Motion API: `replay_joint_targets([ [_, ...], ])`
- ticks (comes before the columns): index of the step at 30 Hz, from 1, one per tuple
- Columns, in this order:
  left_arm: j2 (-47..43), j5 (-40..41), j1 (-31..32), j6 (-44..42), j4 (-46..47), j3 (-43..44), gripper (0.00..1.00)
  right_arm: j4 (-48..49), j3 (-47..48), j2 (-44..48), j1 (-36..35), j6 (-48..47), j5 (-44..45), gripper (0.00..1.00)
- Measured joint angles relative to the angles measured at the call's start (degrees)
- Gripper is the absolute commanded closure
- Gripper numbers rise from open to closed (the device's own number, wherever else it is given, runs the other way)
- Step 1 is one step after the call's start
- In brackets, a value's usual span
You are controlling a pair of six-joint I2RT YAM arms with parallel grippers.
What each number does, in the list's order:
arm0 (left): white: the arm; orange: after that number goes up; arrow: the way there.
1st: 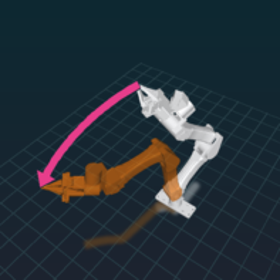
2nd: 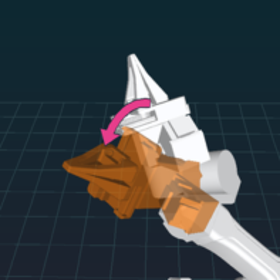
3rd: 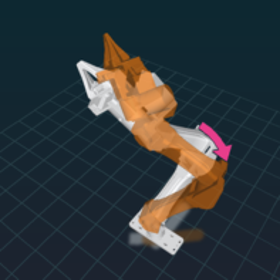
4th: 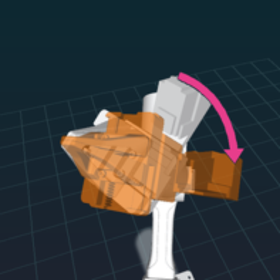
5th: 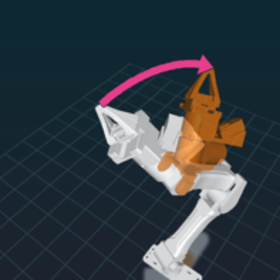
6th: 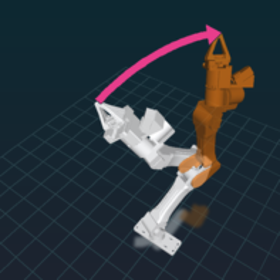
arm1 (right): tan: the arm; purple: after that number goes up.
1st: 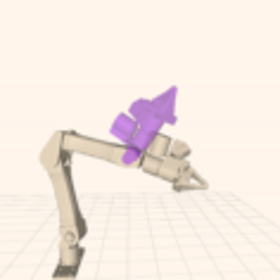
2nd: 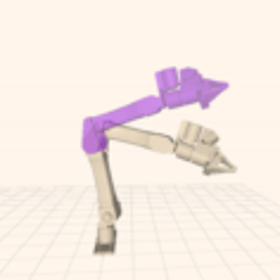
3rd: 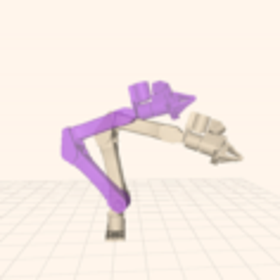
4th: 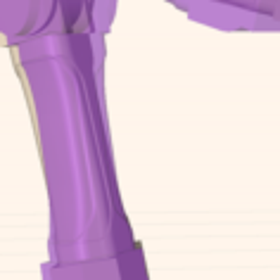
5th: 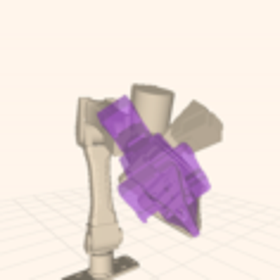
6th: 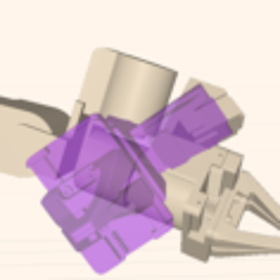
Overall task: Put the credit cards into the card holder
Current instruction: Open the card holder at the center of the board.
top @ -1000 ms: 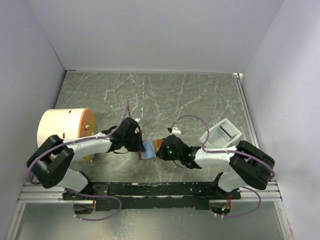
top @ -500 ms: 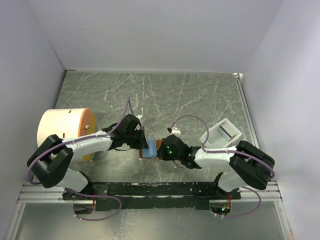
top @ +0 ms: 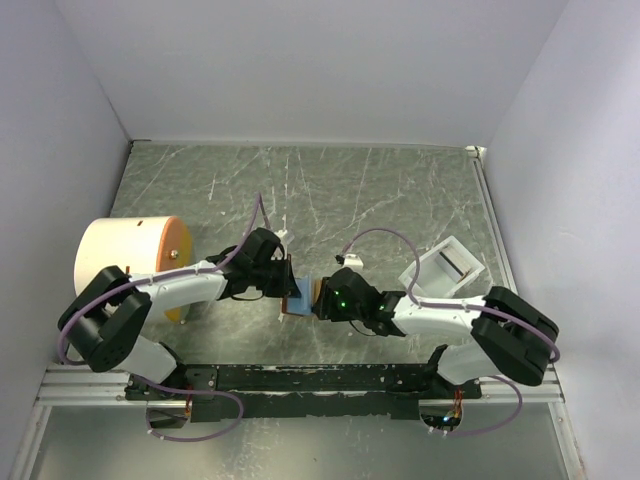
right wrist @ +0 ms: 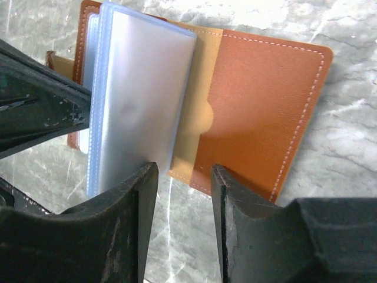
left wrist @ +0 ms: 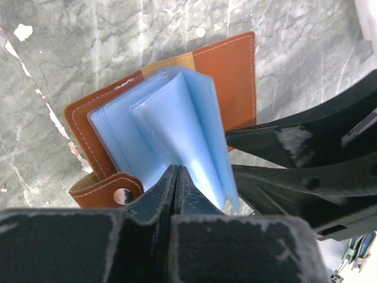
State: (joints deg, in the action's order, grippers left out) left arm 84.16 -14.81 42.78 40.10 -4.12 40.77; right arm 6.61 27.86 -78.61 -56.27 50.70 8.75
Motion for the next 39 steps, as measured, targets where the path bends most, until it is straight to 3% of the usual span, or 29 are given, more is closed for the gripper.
replay_joint_targets([
  [12,1.33,0.2,0.0,-0.04,-0.11,0.02,0.93,-8.24,1.86,10.16,0.0,-0.35,1.27,0.39],
  [26,1.36,0.2,0.0,-0.24,-0.33,1.62,0.93,-9.42,8.2,1.9,-0.04,-3.34,2.51,0.4],
  [36,2.67,0.68,0.0,-0.9,-1.25,2.47,0.93,-13.05,8.9,1.11,-0.04,-4.26,6.05,0.6],
  [39,2.97,0.98,0.0,-0.9,-1.66,2.47,0.93,-13.77,8.87,1.64,-0.04,-4.24,6.97,0.72],
])
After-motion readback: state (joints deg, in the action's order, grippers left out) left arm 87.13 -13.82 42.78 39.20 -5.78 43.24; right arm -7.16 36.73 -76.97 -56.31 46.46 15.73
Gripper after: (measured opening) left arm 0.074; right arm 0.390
